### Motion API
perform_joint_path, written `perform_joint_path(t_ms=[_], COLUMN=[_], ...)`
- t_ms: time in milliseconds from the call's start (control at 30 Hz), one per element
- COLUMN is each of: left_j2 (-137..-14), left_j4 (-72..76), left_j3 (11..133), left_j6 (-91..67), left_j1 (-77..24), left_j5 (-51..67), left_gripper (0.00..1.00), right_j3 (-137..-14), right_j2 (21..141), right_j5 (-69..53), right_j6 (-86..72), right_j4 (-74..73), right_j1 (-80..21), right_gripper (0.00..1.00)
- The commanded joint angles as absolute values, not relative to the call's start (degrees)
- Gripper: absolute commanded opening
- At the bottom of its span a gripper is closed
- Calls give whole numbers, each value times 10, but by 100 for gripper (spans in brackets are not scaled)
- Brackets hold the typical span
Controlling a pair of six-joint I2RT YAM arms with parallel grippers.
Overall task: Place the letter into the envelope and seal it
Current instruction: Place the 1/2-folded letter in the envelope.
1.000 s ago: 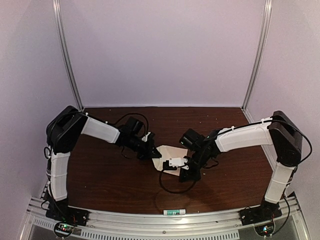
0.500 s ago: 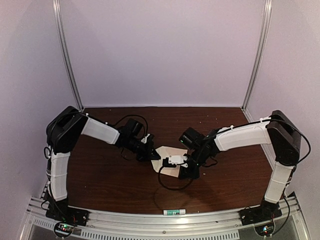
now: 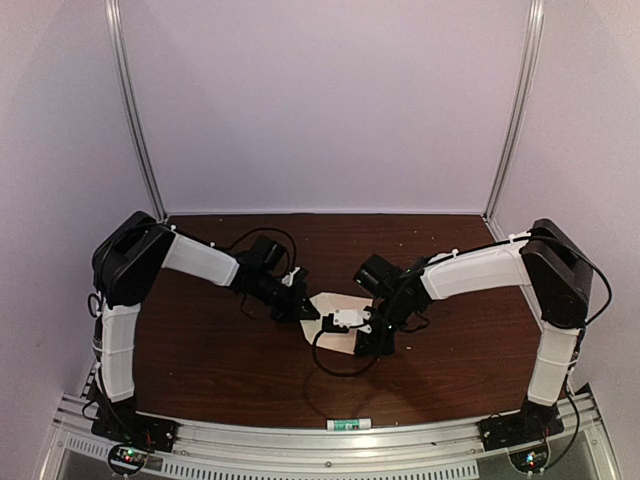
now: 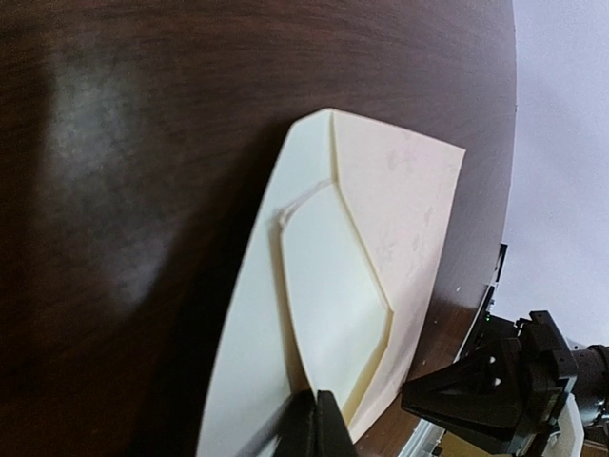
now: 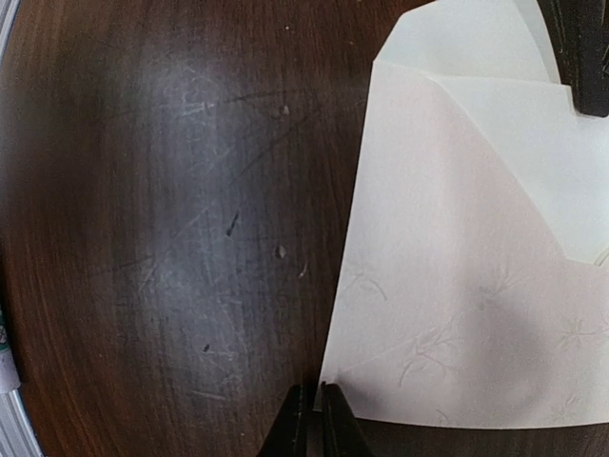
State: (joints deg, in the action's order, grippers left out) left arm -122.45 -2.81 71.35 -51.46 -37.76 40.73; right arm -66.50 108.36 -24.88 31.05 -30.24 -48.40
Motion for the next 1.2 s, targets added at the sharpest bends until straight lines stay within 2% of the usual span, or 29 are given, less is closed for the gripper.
perform_joint_path(t_ms=[0, 467, 1167], left_j2=[-1210, -1258, -1297], left_j4=[-77, -172, -150], left_j3=[737, 821, 845], left_j6=[-468, -404, -416], left_j1=[-371, -335, -354], left_j5=[415, 451, 491], left_gripper=[0, 0, 0], right_j3=[-653, -645, -649], right_j2=[1121, 1120, 1123], right_j5=[-228, -239, -234], right_j6=[306, 316, 320], right_j4=[-325, -341, -352], right_j1=[-476, -475, -474], right_gripper=[8, 8, 9])
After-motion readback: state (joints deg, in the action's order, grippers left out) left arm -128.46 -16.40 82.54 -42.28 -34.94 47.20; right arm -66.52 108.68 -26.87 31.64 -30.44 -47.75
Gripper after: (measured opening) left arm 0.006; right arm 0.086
